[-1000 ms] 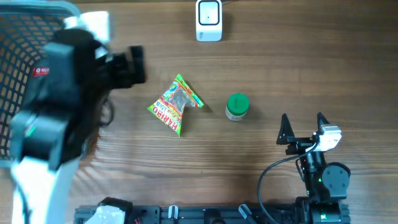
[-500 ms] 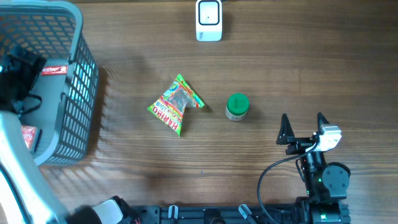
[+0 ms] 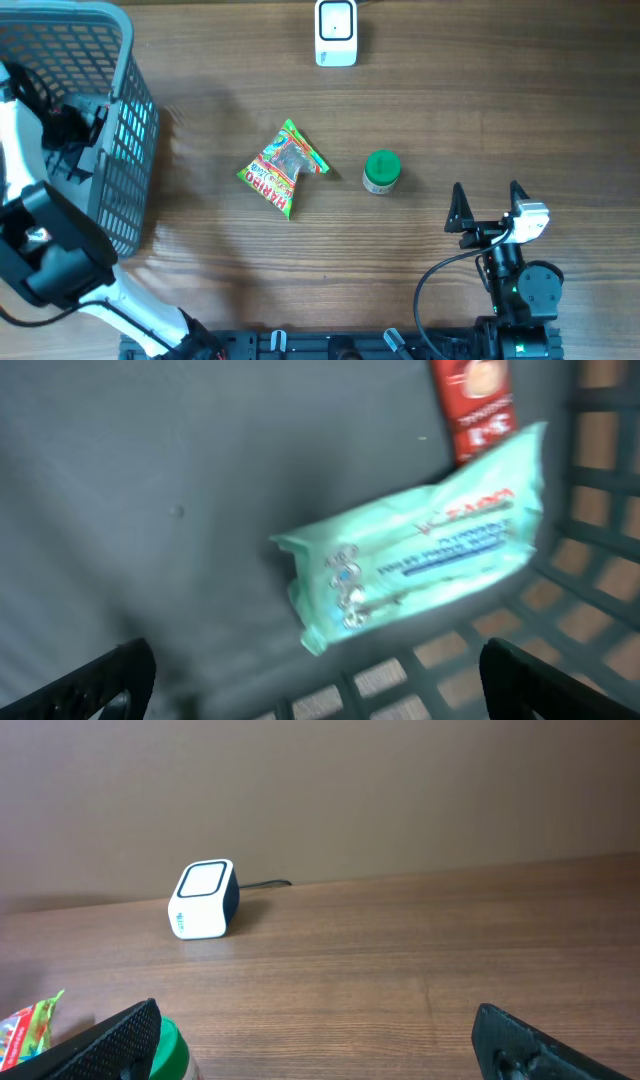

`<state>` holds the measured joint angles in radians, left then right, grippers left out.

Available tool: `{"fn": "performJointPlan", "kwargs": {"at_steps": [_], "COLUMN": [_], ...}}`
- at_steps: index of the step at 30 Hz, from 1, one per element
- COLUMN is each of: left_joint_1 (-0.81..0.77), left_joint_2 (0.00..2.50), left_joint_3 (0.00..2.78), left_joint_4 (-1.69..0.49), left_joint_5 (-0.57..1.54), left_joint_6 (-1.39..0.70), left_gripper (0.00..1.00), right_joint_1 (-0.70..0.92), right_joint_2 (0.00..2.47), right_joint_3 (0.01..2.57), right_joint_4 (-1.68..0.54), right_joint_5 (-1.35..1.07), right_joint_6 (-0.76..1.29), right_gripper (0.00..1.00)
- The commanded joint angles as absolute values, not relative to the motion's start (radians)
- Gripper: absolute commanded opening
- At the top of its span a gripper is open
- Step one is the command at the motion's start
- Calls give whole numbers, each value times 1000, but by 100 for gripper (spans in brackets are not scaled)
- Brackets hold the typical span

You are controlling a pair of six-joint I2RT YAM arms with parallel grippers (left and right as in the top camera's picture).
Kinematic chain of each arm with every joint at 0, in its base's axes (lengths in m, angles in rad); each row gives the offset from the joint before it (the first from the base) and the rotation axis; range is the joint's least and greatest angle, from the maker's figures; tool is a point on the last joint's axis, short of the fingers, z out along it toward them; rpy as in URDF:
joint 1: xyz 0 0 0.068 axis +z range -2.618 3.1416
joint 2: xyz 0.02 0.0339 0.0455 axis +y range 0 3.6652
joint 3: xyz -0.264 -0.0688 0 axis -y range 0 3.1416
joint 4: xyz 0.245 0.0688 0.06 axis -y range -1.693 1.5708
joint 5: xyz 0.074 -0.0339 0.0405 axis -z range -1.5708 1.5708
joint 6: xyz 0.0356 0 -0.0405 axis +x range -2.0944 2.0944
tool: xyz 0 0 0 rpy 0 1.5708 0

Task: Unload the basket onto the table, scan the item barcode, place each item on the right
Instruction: 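Reach into the basket and grasp the mint-green wipes pack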

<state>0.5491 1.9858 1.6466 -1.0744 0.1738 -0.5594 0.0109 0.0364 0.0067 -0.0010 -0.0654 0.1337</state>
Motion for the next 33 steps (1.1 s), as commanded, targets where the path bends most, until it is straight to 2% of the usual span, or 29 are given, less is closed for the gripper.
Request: {"fn": "performJointPlan", "kwargs": {"at_steps": [1, 9, 11, 12, 13, 14, 16, 17, 25, 33], "left_joint_1": [550, 512, 497, 492, 487, 483, 483, 485, 516, 581], "left_joint_2": [2025, 2025, 2025, 2025, 2025, 2025, 2025, 2025, 1928, 1423], "left_joint_3": [1626, 1440, 1410, 1404, 1404, 1404, 1404, 1404, 1417, 1496], "left_joint_4": [-1052, -853, -823, -814, -811, -806, -802, -802, -827, -900], "left_joint_5": [171, 171, 171, 171, 171, 171, 171, 170, 171, 172], "left_joint_6": [-562, -562, -562, -562, -562, -562, -562, -561, -488, -483], "left_gripper": [100, 100, 95, 88, 64, 36, 7, 4, 4, 4], "right_joint_1": [14, 14, 14, 14, 14, 14, 14, 14, 14, 14], "right_joint_2": [36, 36, 36, 36, 36, 36, 36, 36, 36, 36], "right_joint_3": [5, 5, 5, 5, 5, 5, 5, 5, 5, 5], "right_joint_4": [1, 1, 1, 2, 1, 1, 1, 1, 1, 1], "right_joint_5": [-49, -49, -49, -49, -49, -49, -49, -49, -49, -49], "right_joint_6": [132, 133, 133, 133, 132, 132, 132, 133, 133, 133], "right_gripper": [100, 100, 100, 100, 100, 100, 100, 100, 100, 100]}}
